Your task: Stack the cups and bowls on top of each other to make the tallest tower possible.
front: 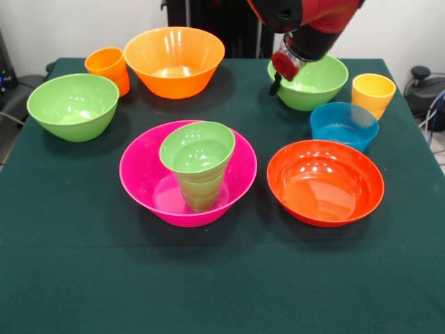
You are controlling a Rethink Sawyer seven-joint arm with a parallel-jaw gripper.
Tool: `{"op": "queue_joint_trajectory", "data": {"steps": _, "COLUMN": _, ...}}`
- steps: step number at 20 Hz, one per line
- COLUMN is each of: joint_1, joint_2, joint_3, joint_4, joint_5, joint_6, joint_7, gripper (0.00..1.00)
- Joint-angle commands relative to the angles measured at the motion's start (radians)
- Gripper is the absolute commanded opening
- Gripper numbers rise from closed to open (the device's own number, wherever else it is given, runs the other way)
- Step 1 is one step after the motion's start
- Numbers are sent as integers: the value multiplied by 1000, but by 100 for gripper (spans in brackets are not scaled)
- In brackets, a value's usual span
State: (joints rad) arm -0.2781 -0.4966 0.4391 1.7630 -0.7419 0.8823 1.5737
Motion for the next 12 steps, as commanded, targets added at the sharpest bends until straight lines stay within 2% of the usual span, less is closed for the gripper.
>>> {"op": "queue_joint_trajectory", "data": {"steps": 1, "joint_1": 6, "joint_2": 18, "joint_3": -22, "joint_4": -21, "joint_5": -91, "joint_6": -140, "joint_7": 20, "gripper": 100}}
{"op": "queue_joint_trajectory", "data": {"steps": 7, "joint_1": 0, "joint_2": 32, "joint_3": -17, "joint_4": -47, "joint_5": -63, "joint_6": -128, "joint_7": -15, "gripper": 100}}
{"op": "queue_joint_trajectory", "data": {"steps": 8, "joint_1": -4, "joint_2": 36, "joint_3": -13, "joint_4": -47, "joint_5": -57, "joint_6": -126, "joint_7": -20, "gripper": 0}}
{"op": "queue_joint_trajectory", "data": {"steps": 12, "joint_1": -3, "joint_2": 31, "joint_3": -12, "joint_4": -46, "joint_5": -54, "joint_6": -118, "joint_7": -25, "gripper": 0}}
